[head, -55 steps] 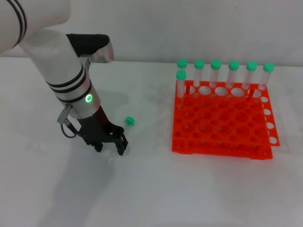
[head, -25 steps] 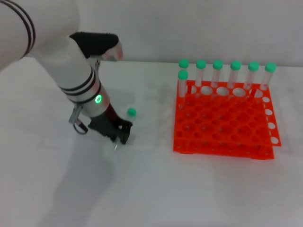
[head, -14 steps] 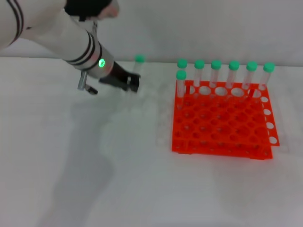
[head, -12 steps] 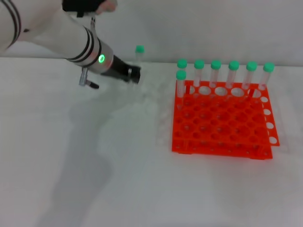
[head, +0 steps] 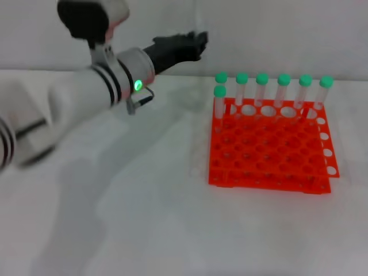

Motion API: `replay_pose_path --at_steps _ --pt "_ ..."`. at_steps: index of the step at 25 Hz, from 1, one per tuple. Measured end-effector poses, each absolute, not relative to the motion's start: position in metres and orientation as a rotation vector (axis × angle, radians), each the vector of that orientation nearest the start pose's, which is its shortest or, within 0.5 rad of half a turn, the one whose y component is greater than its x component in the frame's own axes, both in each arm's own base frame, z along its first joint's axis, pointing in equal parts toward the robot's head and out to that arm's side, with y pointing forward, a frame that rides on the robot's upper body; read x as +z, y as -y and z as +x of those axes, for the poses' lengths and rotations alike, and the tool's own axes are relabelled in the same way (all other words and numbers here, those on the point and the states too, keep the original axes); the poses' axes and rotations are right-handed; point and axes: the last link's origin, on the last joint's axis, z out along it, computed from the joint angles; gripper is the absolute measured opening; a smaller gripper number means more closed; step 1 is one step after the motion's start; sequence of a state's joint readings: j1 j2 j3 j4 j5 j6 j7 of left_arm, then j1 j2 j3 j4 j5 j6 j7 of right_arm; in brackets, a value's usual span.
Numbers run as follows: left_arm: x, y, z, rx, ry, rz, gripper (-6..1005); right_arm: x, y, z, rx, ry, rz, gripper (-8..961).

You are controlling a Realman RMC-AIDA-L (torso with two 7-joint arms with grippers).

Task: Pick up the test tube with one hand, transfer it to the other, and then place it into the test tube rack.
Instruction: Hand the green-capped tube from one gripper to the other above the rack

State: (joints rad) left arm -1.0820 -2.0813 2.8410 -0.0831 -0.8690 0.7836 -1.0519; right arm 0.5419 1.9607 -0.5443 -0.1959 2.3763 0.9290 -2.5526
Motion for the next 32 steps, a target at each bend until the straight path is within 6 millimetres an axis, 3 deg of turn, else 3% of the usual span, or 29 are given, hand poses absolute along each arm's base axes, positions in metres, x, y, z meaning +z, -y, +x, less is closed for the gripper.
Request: replay_pose_path --at_steps 4,6,10,14,19,24,28,32 --pt "-0.051 -0.439 -0.150 -1.021 0.374 -2.033 216 0.117 -0.388 0.372 0.780 -0.739 -1.323 790" --pt "-0.064 -0.417 -0.142 -0.981 0.112 -2.010 220 0.123 -0.385 0.371 0.830 -0.739 -1.321 789" --pt "-0.096 -0.390 -0.127 -0.896 -0.092 -2.063 226 0.140 -0.374 0.355 0.969 -0.643 -1.416 786" --pt "-0.117 -0.378 -0.115 -0.895 -0.060 -2.142 233 0.155 -0.363 0.322 1.100 -0.472 -1.629 784" --pt "-0.124 -0.373 -0.103 -0.998 0.089 -2.190 241 0.160 -0.348 0.294 1.194 -0.305 -1.876 781" --pt "-0.126 -0.376 -0.096 -1.066 0.228 -2.233 249 0.148 -0.344 0.268 1.210 -0.199 -2.141 779" --pt "-0.130 -0.378 -0.094 -1.049 0.271 -2.266 256 0.126 -0.356 0.247 1.184 -0.192 -2.287 776" --pt "-0.135 -0.376 -0.094 -1.017 0.255 -2.311 262 0.106 -0.371 0.233 1.162 -0.236 -2.326 774"
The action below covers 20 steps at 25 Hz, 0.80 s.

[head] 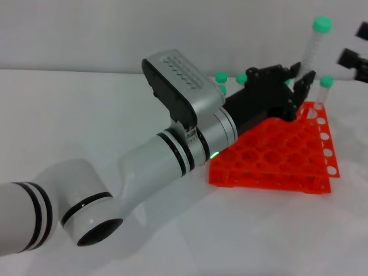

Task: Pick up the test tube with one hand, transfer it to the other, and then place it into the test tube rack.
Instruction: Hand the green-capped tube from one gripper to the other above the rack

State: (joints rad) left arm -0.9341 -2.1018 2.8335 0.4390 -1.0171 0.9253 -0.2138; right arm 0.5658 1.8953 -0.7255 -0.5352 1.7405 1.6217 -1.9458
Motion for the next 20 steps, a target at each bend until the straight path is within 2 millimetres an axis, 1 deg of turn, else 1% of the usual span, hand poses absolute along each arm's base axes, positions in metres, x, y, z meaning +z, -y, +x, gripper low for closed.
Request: replay_pose_path --at_steps 2,6,10,17,20 --pt "-0.138 -0.374 -0.094 -1.000 0.229 -2.340 266 0.096 -0.380 0.225 1.141 -0.269 -2.352 773" --pt "-0.141 -0.373 -0.094 -0.968 0.208 -2.369 272 0.089 -0.388 0.214 1.141 -0.281 -2.384 771" --pt "-0.143 -0.373 -0.095 -0.955 0.211 -2.375 279 0.084 -0.389 0.212 1.139 -0.307 -2.402 769" --pt "-0.143 -0.373 -0.095 -0.949 0.207 -2.376 290 0.086 -0.390 0.212 1.121 -0.315 -2.420 765" --pt "-0.143 -0.373 -0.096 -0.946 0.209 -2.376 295 0.087 -0.390 0.213 1.121 -0.324 -2.421 647"
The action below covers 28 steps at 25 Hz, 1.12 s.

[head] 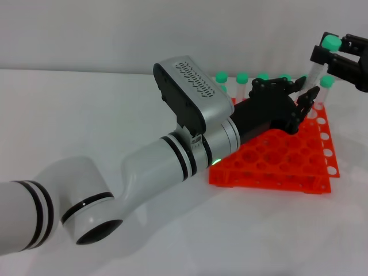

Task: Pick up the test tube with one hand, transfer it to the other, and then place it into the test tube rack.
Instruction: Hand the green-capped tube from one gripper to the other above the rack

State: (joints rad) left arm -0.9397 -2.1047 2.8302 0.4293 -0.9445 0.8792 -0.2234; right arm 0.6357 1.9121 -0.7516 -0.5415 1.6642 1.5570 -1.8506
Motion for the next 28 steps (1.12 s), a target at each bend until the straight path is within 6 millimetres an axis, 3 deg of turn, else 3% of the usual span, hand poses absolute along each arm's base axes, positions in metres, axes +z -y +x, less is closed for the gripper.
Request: replay_pose_path --at_steps 7,13,21,28 --pt "-0.144 -0.373 -0.096 -0.946 0.207 -2.377 307 0.088 -0.388 0.215 1.119 -0.331 -2.421 325" --pt "-0.144 -0.373 -0.098 -0.938 0.198 -2.372 317 0.088 -0.389 0.215 1.121 -0.335 -2.417 253" --pt "-0.143 -0.373 -0.100 -0.893 0.108 -2.355 330 0.087 -0.388 0.216 1.122 -0.340 -2.413 254" --pt "-0.143 -0.373 -0.119 -0.805 0.068 -2.337 341 0.087 -0.390 0.218 1.124 -0.356 -2.380 255"
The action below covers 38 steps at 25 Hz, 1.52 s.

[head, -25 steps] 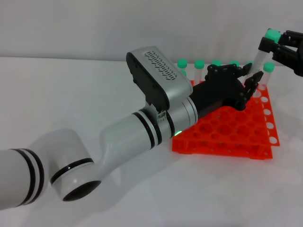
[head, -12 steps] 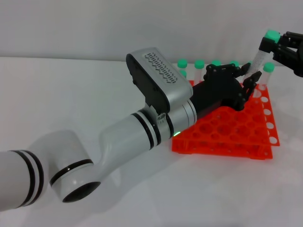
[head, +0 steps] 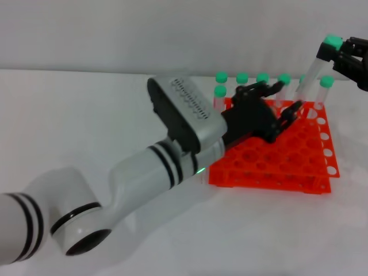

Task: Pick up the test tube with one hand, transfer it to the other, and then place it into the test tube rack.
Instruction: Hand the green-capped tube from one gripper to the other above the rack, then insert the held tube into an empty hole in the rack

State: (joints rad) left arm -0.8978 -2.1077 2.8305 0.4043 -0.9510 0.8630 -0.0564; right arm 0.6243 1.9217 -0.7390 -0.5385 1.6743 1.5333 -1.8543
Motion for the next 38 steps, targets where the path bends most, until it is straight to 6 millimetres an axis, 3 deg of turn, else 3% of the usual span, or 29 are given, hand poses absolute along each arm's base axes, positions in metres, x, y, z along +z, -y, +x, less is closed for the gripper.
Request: replay_pose_path --at_steps 5,10,15,20,28,38 --pt "-0.138 -0.368 -0.138 -0.791 0.118 -2.299 462 0.083 -0.398 0.222 1.086 -0.394 -2.326 256" --pt "-0.111 -0.351 -0.176 -0.910 0.229 -2.110 613 0.081 -0.404 0.221 1.067 -0.386 -2.289 257" --pt "-0.073 -0.319 -0.235 -0.955 0.368 -1.828 776 0.059 -0.410 0.200 1.058 -0.277 -2.307 258" --pt "-0.048 -0.294 -0.280 -0.900 0.438 -1.657 832 0.044 -0.411 0.190 1.039 -0.232 -2.354 259" --pt "-0.034 -0.276 -0.308 -0.847 0.493 -1.542 832 -0.003 -0.426 0.173 0.902 -0.243 -2.431 260" --pt "-0.033 -0.277 -0.309 -0.842 0.496 -1.540 832 -0.018 -0.439 0.175 0.843 -0.343 -2.382 262"
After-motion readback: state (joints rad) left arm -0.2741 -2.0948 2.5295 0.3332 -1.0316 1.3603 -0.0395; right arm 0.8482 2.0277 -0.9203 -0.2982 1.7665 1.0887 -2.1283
